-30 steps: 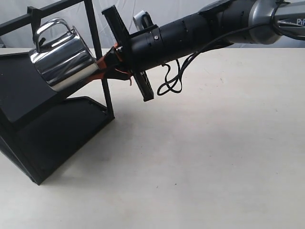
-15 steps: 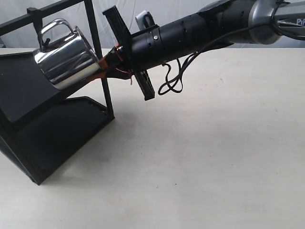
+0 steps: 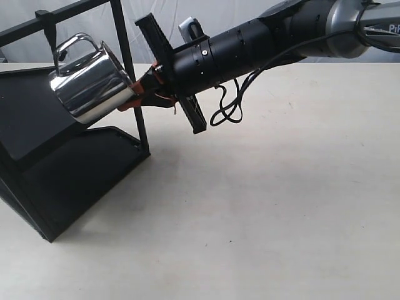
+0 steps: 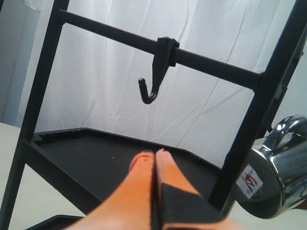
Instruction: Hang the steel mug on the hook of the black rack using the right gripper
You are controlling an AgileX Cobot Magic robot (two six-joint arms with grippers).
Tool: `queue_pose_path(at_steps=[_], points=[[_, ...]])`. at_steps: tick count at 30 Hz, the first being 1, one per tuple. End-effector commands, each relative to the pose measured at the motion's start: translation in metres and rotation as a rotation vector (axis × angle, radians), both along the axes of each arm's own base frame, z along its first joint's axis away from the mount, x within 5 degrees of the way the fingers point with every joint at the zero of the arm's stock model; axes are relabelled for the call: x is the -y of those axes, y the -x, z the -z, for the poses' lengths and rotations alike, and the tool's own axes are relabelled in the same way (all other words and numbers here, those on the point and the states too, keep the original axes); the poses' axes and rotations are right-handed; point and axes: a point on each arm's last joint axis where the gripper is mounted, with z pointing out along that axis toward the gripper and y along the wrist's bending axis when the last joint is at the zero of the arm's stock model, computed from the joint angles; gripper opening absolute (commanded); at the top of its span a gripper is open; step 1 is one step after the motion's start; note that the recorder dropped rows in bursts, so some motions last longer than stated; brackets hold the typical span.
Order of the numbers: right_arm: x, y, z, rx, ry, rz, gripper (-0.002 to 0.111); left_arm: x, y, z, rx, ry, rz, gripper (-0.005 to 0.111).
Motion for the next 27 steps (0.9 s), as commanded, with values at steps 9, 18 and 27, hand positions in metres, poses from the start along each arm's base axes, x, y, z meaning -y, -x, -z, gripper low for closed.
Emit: queue_pose_path(at_steps=[9,18,27], points=[[0.002,-0.001,0.000,0.035,0.033,-0.002,0.035,0.000,0.000,-0.001,0.008,0.000,0.000,0.000],[0.003,-0.002,0.000,0.046,0.034,-0.004,0.035,0.000,0.000,-0.001,0.008,0.000,0.000,0.000],[0.026,-0.010,-0.002,0.077,0.026,-0.002,0.052,0.000,0.000,-0.001,0.008,0.000,0.000,0.000]])
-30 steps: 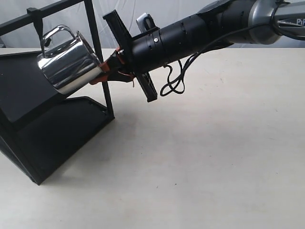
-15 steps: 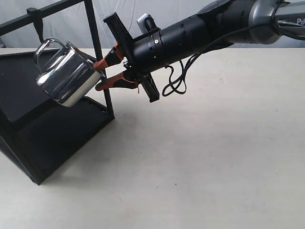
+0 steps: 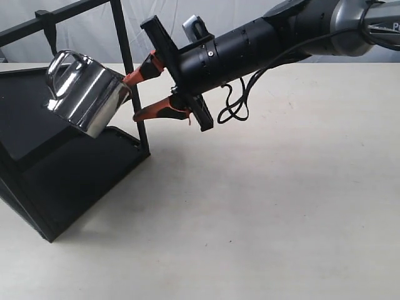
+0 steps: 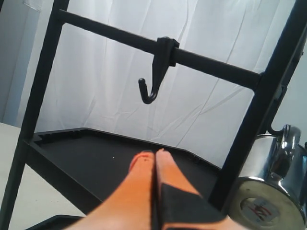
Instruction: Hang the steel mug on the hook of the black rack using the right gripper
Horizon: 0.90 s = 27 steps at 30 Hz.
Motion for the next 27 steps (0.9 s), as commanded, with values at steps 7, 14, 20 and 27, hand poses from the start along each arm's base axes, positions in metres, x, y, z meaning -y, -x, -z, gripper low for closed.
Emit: queue_pose_path(at_steps=[7,14,20,27], points=[[0.053,-0.017,-0.017,0.099,-0.002,0.062,0.051,0.000,0.000,-0.001,0.008,0.000,0.000,0.000],[0.096,-0.009,-0.038,0.246,0.231,0.043,0.001,0.000,0.000,-0.001,0.008,0.000,0.000,0.000],[0.134,0.013,-0.081,0.508,0.588,0.059,0.000,0.000,0.000,-0.001,0.008,0.000,0.000,0.000],[0.155,0.058,-0.141,0.769,0.801,0.155,0.000,0.000,0.000,-0.001,0.008,0.000,0.000,0.000]])
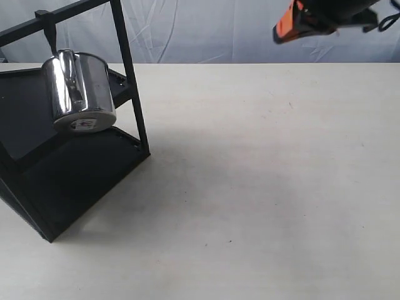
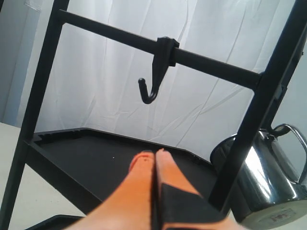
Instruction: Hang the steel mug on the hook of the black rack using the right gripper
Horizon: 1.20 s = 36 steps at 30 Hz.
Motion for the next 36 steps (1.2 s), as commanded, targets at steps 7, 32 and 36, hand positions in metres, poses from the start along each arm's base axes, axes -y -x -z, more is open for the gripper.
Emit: queue_pose_path(at_steps=[7,32,36], points=[[0.026,0.081,-0.048,0.352,0.193,0.103,0.000,0.000,0.000,-0.001,0.008,0.000,0.000,0.000],[0.024,0.207,0.035,0.229,0.017,0.109,0.000,0.000,0.000,-0.001,0.008,0.000,0.000,0.000],[0.023,0.210,0.036,0.204,0.012,0.094,0.000,0.000,0.000,-0.001,0.008,0.000,0.000,0.000]])
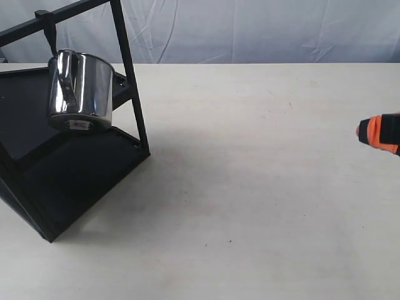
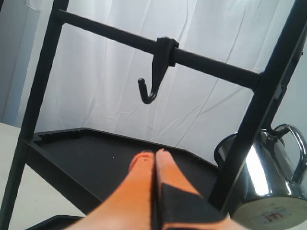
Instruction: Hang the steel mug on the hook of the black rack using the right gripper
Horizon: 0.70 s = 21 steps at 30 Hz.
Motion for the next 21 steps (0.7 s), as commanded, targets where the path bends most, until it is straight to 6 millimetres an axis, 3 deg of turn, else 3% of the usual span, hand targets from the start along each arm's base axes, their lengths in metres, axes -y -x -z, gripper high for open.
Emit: queue_pose_path(at_steps=[1,7,10,13,21], points=[[-0.001,0.004,0.001,-0.023,-0.017,-0.009,0.000,0.000,0.000,-0.001,0.008,0.000,0.000,0.000],[0.001,-0.003,-0.006,0.088,-0.017,0.033,0.000,0.000,0.000,-0.001,0.008,0.000,0.000,0.000],[0.001,-0.004,-0.006,0.224,0.003,0.048,0.000,0.000,0.000,-0.001,0.008,0.000,0.000,0.000],[0.004,0.000,0.005,0.339,0.028,0.074,0.000,0.000,0.000,-0.001,0.008,0.000,0.000,0.000],[0.019,0.029,0.065,0.480,0.092,0.166,0.000,0.000,0.000,-0.001,0.008,0.000,0.000,0.000]])
